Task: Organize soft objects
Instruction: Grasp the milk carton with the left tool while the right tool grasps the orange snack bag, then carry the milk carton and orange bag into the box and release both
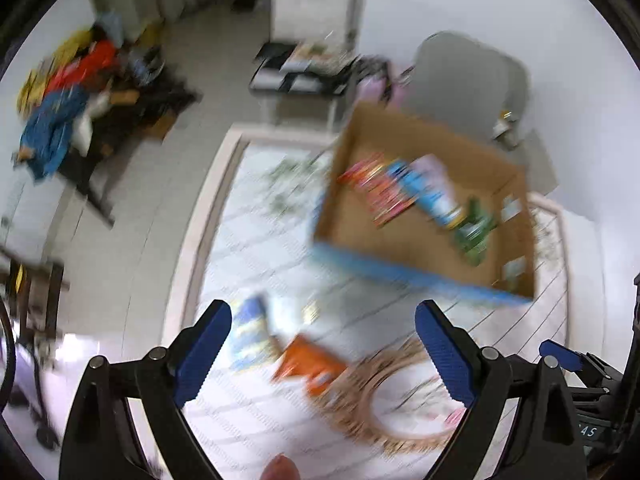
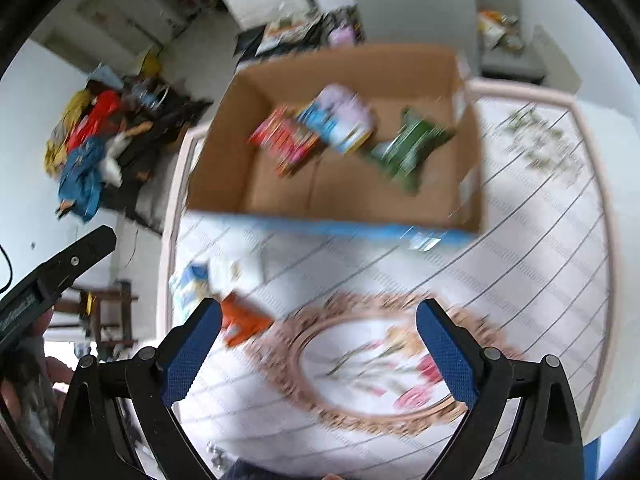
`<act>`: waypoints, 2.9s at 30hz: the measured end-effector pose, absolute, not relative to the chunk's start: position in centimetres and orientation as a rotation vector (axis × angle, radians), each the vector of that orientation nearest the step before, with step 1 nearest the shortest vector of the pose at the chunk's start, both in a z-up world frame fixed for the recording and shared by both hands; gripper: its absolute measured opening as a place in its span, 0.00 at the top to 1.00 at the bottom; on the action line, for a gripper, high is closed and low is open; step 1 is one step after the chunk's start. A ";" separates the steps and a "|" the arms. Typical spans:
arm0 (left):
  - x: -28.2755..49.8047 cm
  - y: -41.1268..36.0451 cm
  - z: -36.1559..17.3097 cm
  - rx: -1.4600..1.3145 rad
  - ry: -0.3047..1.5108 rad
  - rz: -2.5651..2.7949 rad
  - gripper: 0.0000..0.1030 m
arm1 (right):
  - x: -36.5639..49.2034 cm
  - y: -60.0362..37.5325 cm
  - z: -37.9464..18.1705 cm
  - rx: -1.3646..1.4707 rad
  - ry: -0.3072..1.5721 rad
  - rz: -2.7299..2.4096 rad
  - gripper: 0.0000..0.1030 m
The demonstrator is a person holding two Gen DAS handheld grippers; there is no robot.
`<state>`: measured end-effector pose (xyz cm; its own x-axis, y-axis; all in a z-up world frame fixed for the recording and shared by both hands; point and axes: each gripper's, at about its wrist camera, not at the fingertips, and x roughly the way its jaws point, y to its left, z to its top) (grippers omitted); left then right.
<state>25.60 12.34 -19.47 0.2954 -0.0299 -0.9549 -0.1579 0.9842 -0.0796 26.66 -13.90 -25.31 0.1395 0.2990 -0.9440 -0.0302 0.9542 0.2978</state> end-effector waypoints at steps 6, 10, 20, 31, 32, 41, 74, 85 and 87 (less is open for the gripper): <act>23.0 19.6 -24.9 -0.204 1.389 0.189 0.09 | 26.1 -6.4 -32.7 0.249 1.554 0.292 0.04; 22.8 22.5 -28.6 -0.237 1.459 0.213 0.09 | 26.6 -1.5 -37.9 0.217 1.651 0.305 0.04; 24.2 25.0 -37.0 -0.476 1.654 0.127 0.09 | 27.7 3.4 -45.0 0.170 1.774 0.211 0.29; 28.3 19.8 -42.0 -0.378 1.775 0.050 0.09 | 25.9 -3.5 -44.8 0.307 1.793 0.111 0.36; 28.4 19.3 -42.7 -0.360 1.789 0.050 0.09 | 25.7 -4.1 -45.1 0.326 1.813 0.113 0.35; 26.6 17.1 -43.4 -0.201 1.806 0.019 0.38 | 26.3 -2.3 -41.6 0.005 1.758 0.306 0.18; 20.4 12.7 -34.0 -0.117 1.625 -0.059 0.40 | 24.0 -2.5 -38.8 0.436 1.780 0.157 0.35; 25.1 8.6 -20.2 -0.147 1.399 -0.288 0.41 | 26.6 -10.2 -25.5 0.583 1.555 0.209 0.35; 27.4 8.6 -19.5 -0.166 1.380 -0.321 0.41 | 27.9 -11.3 -23.8 0.590 1.514 0.206 0.35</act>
<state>27.42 8.57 -19.49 0.1549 -0.3191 -0.9350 0.1262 0.9450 -0.3016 27.86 -11.31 -23.79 0.0709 0.4806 -0.8741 0.2297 0.8449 0.4831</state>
